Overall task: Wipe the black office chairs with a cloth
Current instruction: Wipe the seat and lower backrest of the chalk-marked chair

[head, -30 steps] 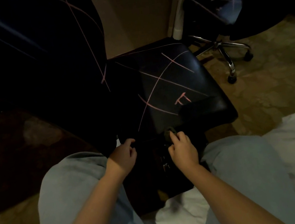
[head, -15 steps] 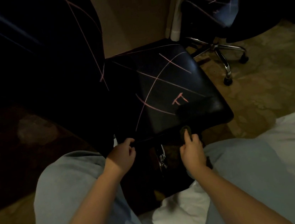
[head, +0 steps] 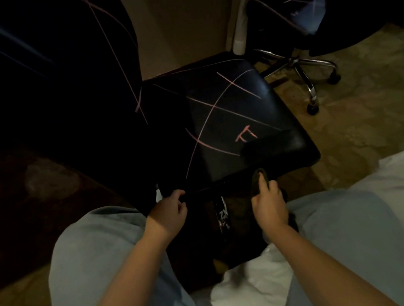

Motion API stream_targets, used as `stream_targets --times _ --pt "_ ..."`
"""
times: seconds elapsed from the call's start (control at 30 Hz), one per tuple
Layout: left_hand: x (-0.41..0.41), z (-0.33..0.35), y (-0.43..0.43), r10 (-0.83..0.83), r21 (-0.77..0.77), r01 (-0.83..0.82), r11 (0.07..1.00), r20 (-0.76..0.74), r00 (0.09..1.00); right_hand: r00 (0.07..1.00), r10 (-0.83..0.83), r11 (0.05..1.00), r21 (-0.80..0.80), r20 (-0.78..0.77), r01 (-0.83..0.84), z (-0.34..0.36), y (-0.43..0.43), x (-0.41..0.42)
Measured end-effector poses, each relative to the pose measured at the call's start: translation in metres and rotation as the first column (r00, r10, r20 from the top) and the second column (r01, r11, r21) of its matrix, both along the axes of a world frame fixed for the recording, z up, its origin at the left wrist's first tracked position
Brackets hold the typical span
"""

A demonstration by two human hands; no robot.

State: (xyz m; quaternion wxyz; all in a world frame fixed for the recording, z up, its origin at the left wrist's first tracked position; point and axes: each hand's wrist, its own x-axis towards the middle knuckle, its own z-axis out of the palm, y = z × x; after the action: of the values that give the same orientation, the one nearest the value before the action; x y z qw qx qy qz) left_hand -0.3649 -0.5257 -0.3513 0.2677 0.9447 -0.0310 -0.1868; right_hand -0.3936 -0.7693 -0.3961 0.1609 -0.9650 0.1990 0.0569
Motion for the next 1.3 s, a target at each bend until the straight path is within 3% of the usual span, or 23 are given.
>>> stream_targets --times 0.27,0.4,0.53,0.7,0.83,1.0,1.13,1.3 --pt "0.000 0.000 -0.002 -0.016 -0.014 0.016 1.000 -0.002 1.000 0.993 -0.089 0.987 0.139 0.071 0.079 0.003 -0.030 -0.001" --pt "-0.001 0.001 -0.002 -0.008 -0.016 0.008 1.000 -0.019 1.000 0.991 0.129 0.986 0.100 0.043 -0.133 0.010 0.009 0.001" --pt "-0.001 0.002 0.002 -0.009 0.003 0.010 1.000 -0.039 0.999 0.921 0.389 0.919 0.092 -0.034 -0.384 0.011 0.062 -0.007" --pt "-0.002 0.000 0.002 -0.022 0.011 0.023 1.000 -0.059 0.998 0.910 0.411 0.912 0.035 -0.058 -0.409 0.007 0.063 -0.007" --pt "0.000 0.000 0.001 -0.021 0.001 0.021 1.000 -0.050 0.999 0.957 0.287 0.957 0.027 0.034 -0.288 0.003 0.034 -0.004" --pt "0.000 0.001 -0.003 -0.023 -0.015 0.023 1.000 -0.027 0.999 0.986 0.155 0.987 -0.038 -0.062 -0.158 0.004 0.002 -0.008" --pt "-0.001 0.002 -0.003 -0.026 -0.021 0.026 0.999 -0.009 1.000 0.997 0.071 0.996 0.049 -0.020 -0.070 0.004 0.001 -0.008" --pt "-0.003 0.005 -0.001 -0.021 0.006 0.021 1.000 -0.037 0.999 0.995 0.098 0.991 0.089 0.000 -0.097 0.011 0.024 0.000"
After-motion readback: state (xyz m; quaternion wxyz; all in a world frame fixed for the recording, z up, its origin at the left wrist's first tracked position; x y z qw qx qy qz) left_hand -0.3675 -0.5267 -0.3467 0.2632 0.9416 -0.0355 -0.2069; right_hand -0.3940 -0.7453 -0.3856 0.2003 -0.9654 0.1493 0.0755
